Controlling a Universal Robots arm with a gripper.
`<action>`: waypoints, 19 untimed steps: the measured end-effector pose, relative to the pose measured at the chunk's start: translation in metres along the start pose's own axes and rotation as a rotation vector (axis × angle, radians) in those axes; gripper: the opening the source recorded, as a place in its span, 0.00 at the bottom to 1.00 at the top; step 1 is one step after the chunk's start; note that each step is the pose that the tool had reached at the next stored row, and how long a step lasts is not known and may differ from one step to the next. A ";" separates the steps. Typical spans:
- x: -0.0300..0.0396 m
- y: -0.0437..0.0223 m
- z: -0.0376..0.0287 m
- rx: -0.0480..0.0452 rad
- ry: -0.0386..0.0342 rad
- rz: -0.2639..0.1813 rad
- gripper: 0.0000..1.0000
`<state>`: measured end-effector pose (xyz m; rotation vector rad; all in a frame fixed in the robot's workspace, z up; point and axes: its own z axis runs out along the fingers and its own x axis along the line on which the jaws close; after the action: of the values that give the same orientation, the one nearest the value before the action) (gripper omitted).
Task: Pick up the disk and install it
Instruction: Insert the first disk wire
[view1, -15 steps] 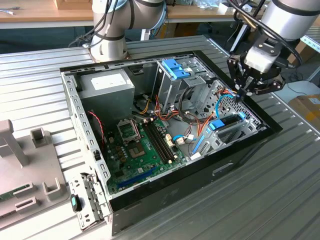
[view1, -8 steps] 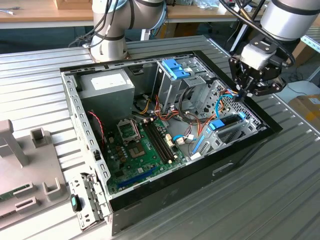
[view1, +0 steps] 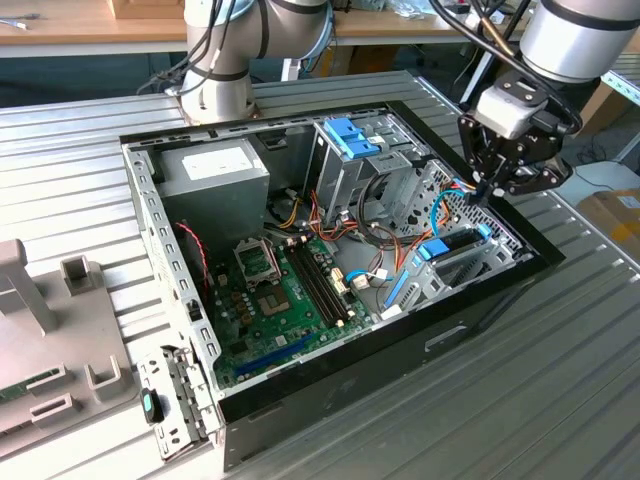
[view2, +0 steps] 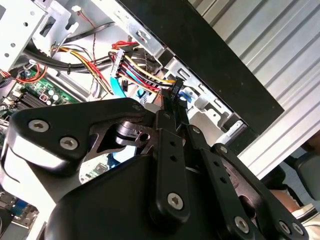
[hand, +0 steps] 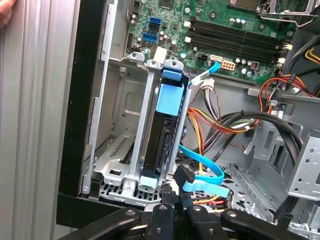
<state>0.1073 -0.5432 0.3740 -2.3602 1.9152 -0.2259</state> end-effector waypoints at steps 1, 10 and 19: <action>0.0002 0.0009 -0.0001 0.0000 0.0000 0.001 0.17; -0.0006 0.0121 -0.0019 -0.0004 0.0011 0.009 0.17; -0.0013 0.0154 -0.0025 -0.0007 0.0018 0.012 0.17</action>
<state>0.0919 -0.5451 0.3739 -2.3489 1.9301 -0.2266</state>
